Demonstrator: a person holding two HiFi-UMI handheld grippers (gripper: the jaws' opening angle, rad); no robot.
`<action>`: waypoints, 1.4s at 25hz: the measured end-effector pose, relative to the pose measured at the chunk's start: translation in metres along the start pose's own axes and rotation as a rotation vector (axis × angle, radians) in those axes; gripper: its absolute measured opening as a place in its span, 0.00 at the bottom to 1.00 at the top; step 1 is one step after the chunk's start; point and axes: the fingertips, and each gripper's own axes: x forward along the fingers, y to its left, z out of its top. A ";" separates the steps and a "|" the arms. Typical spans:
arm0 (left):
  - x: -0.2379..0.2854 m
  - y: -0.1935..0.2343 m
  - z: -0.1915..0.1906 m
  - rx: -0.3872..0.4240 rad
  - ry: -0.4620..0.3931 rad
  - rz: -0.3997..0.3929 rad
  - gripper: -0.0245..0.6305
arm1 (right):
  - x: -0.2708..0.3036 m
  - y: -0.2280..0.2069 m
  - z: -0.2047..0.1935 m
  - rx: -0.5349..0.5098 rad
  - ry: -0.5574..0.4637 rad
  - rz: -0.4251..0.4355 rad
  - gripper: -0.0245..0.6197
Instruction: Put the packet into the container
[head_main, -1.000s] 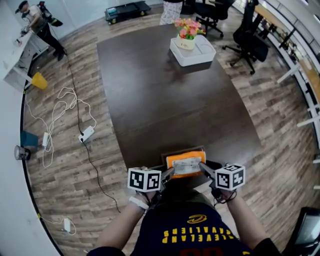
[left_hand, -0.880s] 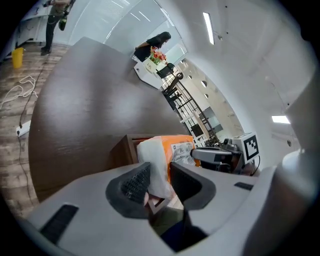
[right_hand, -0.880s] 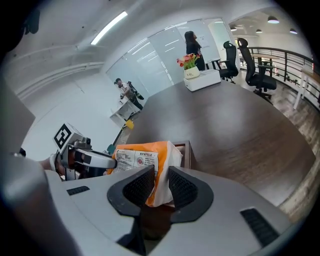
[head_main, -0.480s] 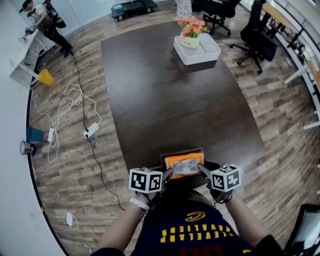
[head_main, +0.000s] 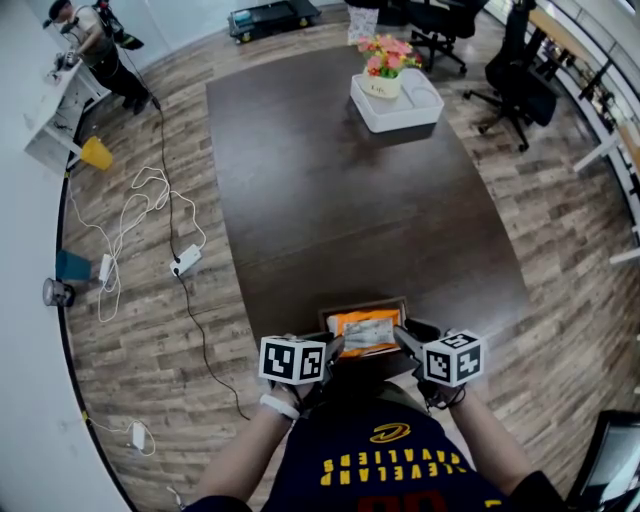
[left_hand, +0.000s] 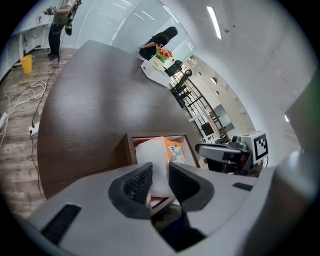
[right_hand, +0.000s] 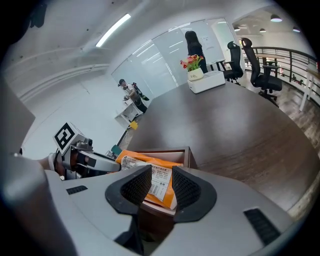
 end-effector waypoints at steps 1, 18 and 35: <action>0.001 -0.001 0.001 0.002 0.001 0.002 0.19 | -0.001 0.002 0.001 0.001 -0.004 0.003 0.22; 0.004 -0.006 -0.004 0.022 -0.013 0.030 0.21 | -0.007 0.011 -0.009 0.003 -0.016 0.019 0.22; -0.005 -0.013 0.001 0.054 -0.063 0.033 0.28 | -0.012 0.026 -0.003 -0.002 -0.027 0.077 0.22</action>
